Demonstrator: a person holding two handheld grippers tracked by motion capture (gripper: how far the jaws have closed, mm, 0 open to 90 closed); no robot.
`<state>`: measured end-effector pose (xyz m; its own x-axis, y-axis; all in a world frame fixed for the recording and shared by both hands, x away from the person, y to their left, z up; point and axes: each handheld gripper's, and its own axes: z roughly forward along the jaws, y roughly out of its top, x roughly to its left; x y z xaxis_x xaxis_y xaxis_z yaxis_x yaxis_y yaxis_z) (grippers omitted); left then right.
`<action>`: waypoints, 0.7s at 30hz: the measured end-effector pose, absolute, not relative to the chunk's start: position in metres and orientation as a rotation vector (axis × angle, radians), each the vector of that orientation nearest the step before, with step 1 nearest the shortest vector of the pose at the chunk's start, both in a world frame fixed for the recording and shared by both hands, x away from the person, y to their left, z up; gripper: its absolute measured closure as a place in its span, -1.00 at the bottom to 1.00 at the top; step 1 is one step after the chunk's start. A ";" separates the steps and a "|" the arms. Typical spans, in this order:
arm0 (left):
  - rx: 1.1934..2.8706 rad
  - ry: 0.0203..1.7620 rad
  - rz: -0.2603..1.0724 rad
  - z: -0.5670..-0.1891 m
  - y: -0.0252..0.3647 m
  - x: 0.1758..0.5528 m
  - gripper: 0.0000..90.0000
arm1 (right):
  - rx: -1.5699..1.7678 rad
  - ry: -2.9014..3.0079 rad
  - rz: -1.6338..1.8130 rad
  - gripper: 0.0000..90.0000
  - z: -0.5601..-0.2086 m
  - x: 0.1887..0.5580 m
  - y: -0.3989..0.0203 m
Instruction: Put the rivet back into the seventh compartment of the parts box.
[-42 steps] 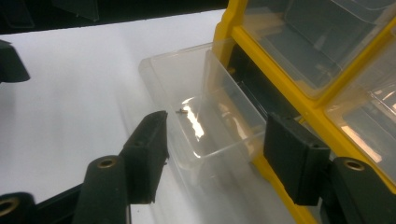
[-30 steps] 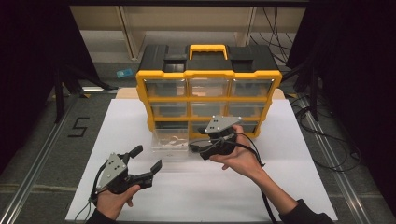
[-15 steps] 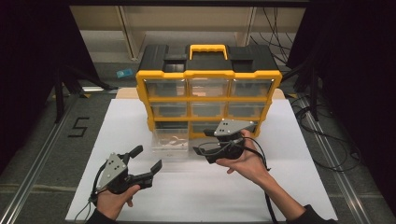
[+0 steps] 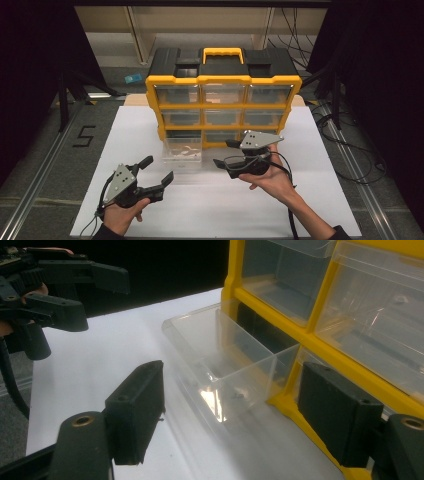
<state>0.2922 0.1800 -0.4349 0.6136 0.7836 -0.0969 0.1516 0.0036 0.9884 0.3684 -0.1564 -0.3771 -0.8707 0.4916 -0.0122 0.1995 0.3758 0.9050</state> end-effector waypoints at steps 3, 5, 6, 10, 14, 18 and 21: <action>1.514 0.818 0.595 -0.435 0.180 0.292 -0.65 | 0.621 2.359 1.518 -0.39 -0.379 0.366 -0.159; 1.515 0.818 0.593 -0.435 0.180 0.292 -0.65 | 0.618 2.334 1.534 -0.39 -0.380 0.365 -0.161; 1.514 0.817 0.593 -0.435 0.180 0.292 -0.65 | 0.623 2.340 1.541 -0.40 -0.380 0.364 -0.162; 1.513 0.817 0.593 -0.435 0.180 0.292 -0.65 | 0.628 2.331 1.548 -0.43 -0.380 0.362 -0.168; 1.510 0.817 0.591 -0.435 0.180 0.292 -0.65 | 0.650 2.315 1.565 -0.46 -0.381 0.360 -0.171; 1.511 0.815 0.591 -0.435 0.180 0.292 -0.65 | 0.653 2.298 1.580 -0.48 -0.383 0.358 -0.177; 1.511 0.817 0.589 -0.435 0.180 0.292 -0.65 | 0.655 2.269 1.599 -0.51 -0.385 0.357 -0.181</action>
